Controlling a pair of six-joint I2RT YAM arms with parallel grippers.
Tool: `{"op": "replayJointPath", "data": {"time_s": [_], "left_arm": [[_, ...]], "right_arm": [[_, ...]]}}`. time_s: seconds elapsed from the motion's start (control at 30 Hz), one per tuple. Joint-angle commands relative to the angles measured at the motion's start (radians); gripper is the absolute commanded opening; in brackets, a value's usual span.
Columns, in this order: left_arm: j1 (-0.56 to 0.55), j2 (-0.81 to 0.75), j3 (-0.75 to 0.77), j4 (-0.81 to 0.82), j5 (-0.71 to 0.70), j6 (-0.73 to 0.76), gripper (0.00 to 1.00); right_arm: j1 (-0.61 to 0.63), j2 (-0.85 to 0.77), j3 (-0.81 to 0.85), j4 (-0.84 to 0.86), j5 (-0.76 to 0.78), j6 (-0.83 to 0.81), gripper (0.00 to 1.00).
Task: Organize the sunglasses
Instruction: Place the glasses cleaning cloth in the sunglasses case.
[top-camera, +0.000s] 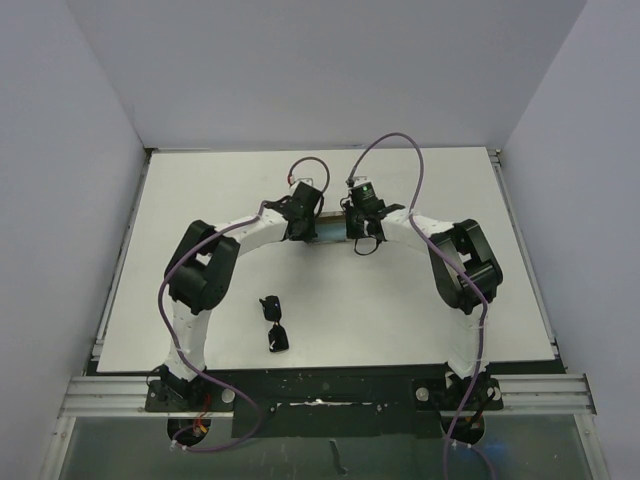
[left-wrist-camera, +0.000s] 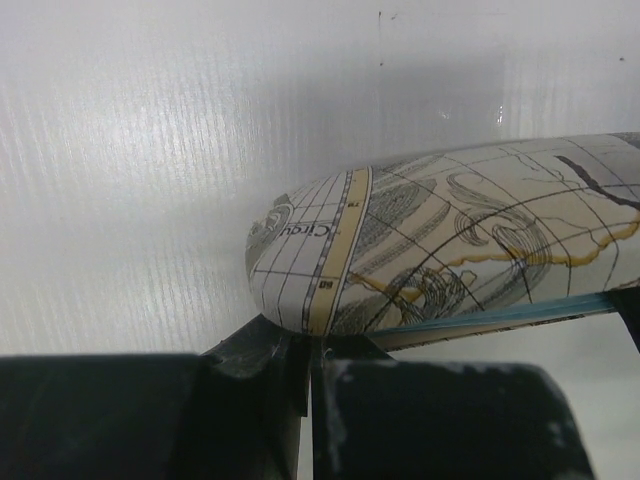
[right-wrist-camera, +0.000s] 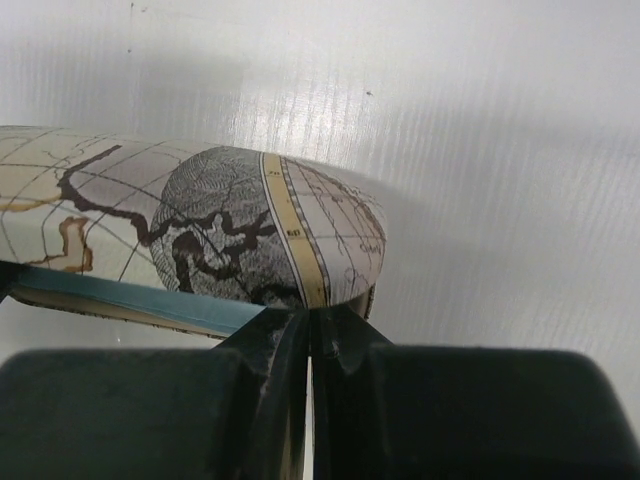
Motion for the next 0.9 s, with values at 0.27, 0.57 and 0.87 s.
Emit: {"op": "replayJointPath", "data": {"time_s": [0.27,0.57,0.87], "left_arm": [[-0.018,-0.053,-0.013,0.034,-0.029,-0.034,0.00],[-0.029,-0.055,-0.020,0.016,-0.053,-0.054,0.00],[-0.033,-0.055,-0.025,0.022,-0.059,-0.057,0.00]], "right_arm": [[0.006,-0.033,-0.016,0.049,0.024,0.000,0.00],[0.014,-0.026,-0.013,0.043,0.056,-0.010,0.00],[0.017,-0.012,0.002,0.033,0.087,-0.035,0.00]]}}
